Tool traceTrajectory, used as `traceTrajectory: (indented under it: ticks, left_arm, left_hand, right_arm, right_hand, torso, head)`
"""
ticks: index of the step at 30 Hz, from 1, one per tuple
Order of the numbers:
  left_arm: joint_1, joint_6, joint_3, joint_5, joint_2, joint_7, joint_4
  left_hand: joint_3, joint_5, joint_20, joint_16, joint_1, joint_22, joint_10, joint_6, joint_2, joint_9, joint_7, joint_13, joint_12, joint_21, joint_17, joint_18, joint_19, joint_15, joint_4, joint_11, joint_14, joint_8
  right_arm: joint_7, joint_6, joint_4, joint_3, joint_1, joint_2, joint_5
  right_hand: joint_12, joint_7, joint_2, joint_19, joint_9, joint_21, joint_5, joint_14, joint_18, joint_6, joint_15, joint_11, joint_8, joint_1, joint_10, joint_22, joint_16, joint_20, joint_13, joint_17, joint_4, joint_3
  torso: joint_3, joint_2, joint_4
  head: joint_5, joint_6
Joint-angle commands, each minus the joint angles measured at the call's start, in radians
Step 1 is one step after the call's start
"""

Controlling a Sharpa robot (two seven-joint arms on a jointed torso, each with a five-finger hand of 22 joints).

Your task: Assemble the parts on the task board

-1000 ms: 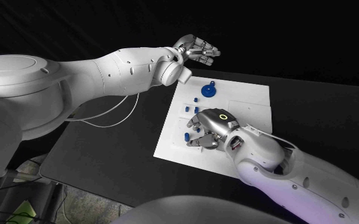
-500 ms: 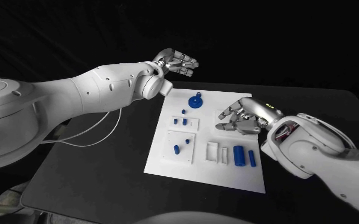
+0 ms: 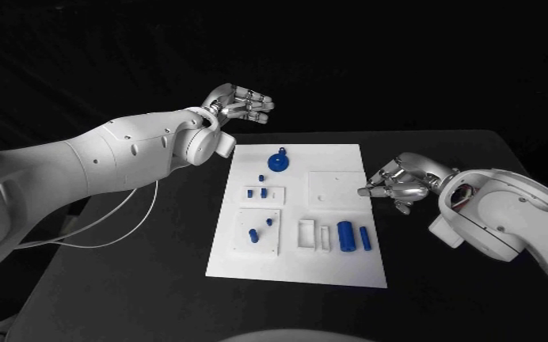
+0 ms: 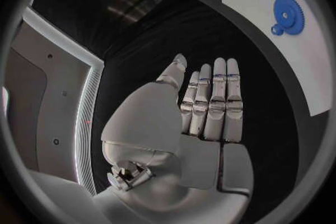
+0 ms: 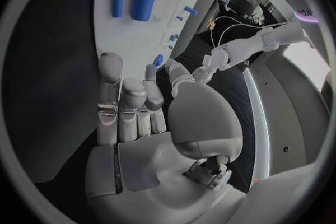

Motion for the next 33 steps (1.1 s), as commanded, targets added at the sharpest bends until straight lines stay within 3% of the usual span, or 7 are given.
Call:
traceTrajectory:
  ticks: [1,3,5,8,11,16,33]
  left_arm:
    - [-0.003,0.031,0.001,0.036,-0.009,0.065,0.015]
    - [-0.004,0.033,0.001,0.040,-0.014,0.066,0.022]
    - [-0.005,0.035,0.001,0.043,-0.021,0.066,0.033]
    - [-0.006,0.036,0.001,0.045,-0.029,0.066,0.048]
    - [-0.007,0.037,0.000,0.047,-0.034,0.065,0.060]
    - [-0.008,0.037,0.000,0.052,-0.039,0.065,0.075]
    - [-0.008,0.043,0.000,0.056,-0.037,0.058,0.086]
  left_hand:
    - [-0.001,0.000,0.000,-0.005,-0.006,0.001,0.004,-0.007,-0.006,-0.001,0.002,-0.001,-0.003,0.007,0.001,-0.017,0.007,0.002,0.002,0.000,0.006,-0.003]
    - [-0.003,0.000,0.001,-0.006,-0.011,0.001,0.003,-0.007,-0.006,-0.001,0.003,-0.001,-0.003,0.007,0.000,-0.018,0.006,0.002,0.005,0.001,0.006,-0.003]
    - [-0.006,0.000,0.001,-0.006,-0.017,0.001,0.002,-0.008,-0.007,-0.001,0.002,-0.001,-0.003,0.007,0.001,-0.017,0.007,0.002,0.008,0.001,0.008,-0.003]
    - [-0.012,-0.001,0.001,-0.007,-0.027,0.001,-0.002,-0.010,-0.010,-0.001,0.002,-0.001,-0.003,0.007,0.000,-0.018,0.007,0.003,0.012,0.003,0.009,-0.003]
    - [-0.015,0.000,0.003,-0.008,-0.031,0.000,-0.002,-0.010,-0.011,-0.001,0.002,-0.001,-0.003,0.006,-0.001,-0.018,0.005,0.005,0.014,0.003,0.005,-0.003]
    - [-0.021,0.000,0.008,-0.011,-0.035,-0.003,-0.017,-0.012,-0.010,-0.001,0.003,0.000,-0.003,0.002,-0.005,-0.017,-0.002,0.011,0.012,0.008,-0.009,-0.003]
    - [-0.029,-0.001,0.014,-0.012,-0.039,-0.007,-0.035,-0.010,-0.008,-0.001,0.006,0.000,-0.003,0.000,-0.006,-0.012,-0.005,0.015,0.007,0.015,-0.018,-0.003]
  right_arm:
    - [-0.187,0.131,0.012,0.000,0.000,-0.005,0.068]
    - [-0.222,0.157,0.018,0.000,0.000,-0.005,0.071]
    - [-0.252,0.174,0.024,-0.001,0.000,-0.004,0.073]
    - [-0.283,0.187,0.031,-0.004,0.001,0.002,0.074]
    - [-0.304,0.197,0.034,-0.010,0.001,0.010,0.074]
    - [-0.319,0.202,0.042,-0.024,0.001,0.027,0.060]
    - [-0.353,0.220,0.040,-0.067,0.001,0.081,-0.040]
  right_hand:
    - [-0.002,0.002,0.013,0.037,0.011,0.009,0.013,0.010,-0.004,-0.010,0.003,0.001,-0.001,-0.038,0.006,0.010,0.005,0.000,0.008,0.020,0.015,-0.025]
    - [-0.006,0.006,0.043,0.037,0.015,0.010,0.047,0.012,-0.003,-0.016,0.003,0.002,-0.002,-0.053,0.007,0.017,0.005,0.001,0.012,0.034,0.004,-0.091]
    - [-0.010,0.009,0.074,0.037,0.004,0.012,0.039,0.014,-0.002,-0.034,0.006,0.006,-0.002,-0.059,0.007,0.023,0.004,0.003,0.015,0.045,-0.001,-0.132]
    - [-0.018,0.021,0.095,0.038,-0.078,0.011,0.016,0.017,0.005,-0.053,0.012,0.014,-0.003,-0.061,0.005,0.030,0.000,0.010,0.017,0.057,-0.002,-0.176]
    - [-0.022,0.025,0.106,0.039,-0.128,0.010,0.012,0.020,0.007,-0.053,0.014,0.016,-0.002,-0.063,0.006,0.038,-0.001,0.012,0.018,0.070,0.001,-0.207]
    - [-0.023,0.026,0.112,0.039,-0.156,0.008,0.016,0.021,0.007,-0.050,0.014,0.017,-0.003,-0.061,0.007,0.047,-0.006,0.012,0.021,0.079,0.002,-0.228]
    - [-0.027,0.035,0.102,0.040,-0.180,0.022,-0.007,0.023,0.009,-0.074,0.018,0.023,-0.003,-0.071,0.004,0.064,-0.004,0.016,0.024,0.093,0.019,-0.242]
  torso:
    - [0.0034,-0.003,-0.0045]
    - [0.0035,-0.002,-0.0053]
    - [0.0023,-0.002,-0.0056]
    - [0.0001,-0.002,-0.0049]
    - [-0.0014,-0.002,-0.0042]
    - [-0.0037,-0.002,-0.0019]
    - [-0.0028,0.001,-0.0022]
  head:
    - [-0.017,-0.007]
    - [-0.023,-0.009]
    - [-0.025,-0.010]
    - [-0.029,-0.016]
    - [-0.037,-0.020]
    - [-0.050,-0.028]
    - [-0.053,-0.042]
